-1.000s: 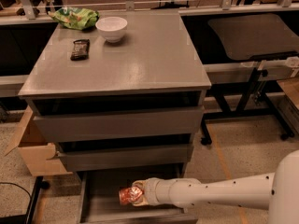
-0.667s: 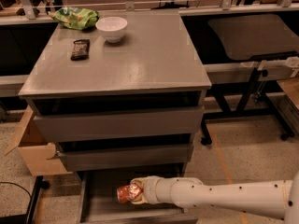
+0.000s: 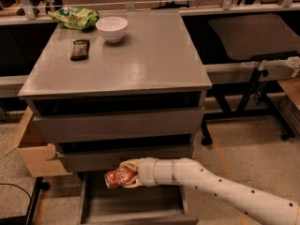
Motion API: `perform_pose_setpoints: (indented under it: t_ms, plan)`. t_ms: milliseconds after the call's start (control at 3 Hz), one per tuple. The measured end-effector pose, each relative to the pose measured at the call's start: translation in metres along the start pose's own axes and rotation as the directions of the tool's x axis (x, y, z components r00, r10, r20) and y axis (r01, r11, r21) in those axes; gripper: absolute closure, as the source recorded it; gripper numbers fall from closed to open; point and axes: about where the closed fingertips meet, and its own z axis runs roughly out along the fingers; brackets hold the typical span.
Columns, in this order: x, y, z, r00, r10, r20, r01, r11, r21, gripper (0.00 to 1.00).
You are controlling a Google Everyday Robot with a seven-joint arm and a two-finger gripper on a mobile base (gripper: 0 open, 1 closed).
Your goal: Pick coke can from bottom drawer and place on counter
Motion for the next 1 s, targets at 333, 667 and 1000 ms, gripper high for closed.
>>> perform_pose_setpoints:
  t_ms: [333, 667, 1000]
  plan:
    - [-0.034, -0.022, -0.006, 0.994, -0.078, 0.08, 0.083, 0.9941, -0.07, 1.0]
    - [-0.083, -0.043, -0.015, 0.974, -0.202, 0.105, 0.213, 0.9712, -0.106, 1.0]
    - [-0.083, -0.043, -0.015, 0.974, -0.202, 0.105, 0.213, 0.9712, -0.106, 1.0]
